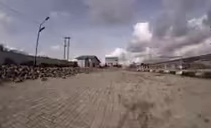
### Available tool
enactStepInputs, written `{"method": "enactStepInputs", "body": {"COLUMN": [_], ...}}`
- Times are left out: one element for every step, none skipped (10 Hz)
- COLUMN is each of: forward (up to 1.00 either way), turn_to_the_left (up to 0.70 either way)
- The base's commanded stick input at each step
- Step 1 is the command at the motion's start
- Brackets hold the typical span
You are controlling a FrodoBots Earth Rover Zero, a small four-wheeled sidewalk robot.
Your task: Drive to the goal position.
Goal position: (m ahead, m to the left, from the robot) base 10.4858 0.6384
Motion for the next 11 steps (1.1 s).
{"method": "enactStepInputs", "body": {"forward": [1.00, 1.00, 1.00, 1.00, 1.00, 1.00, 1.00, 1.00, 1.00, 1.00, 1.00], "turn_to_the_left": [0.00, 0.00, 0.00, 0.00, -0.03, -0.18, -0.27, -0.27, -0.27, -0.27, -0.20]}}
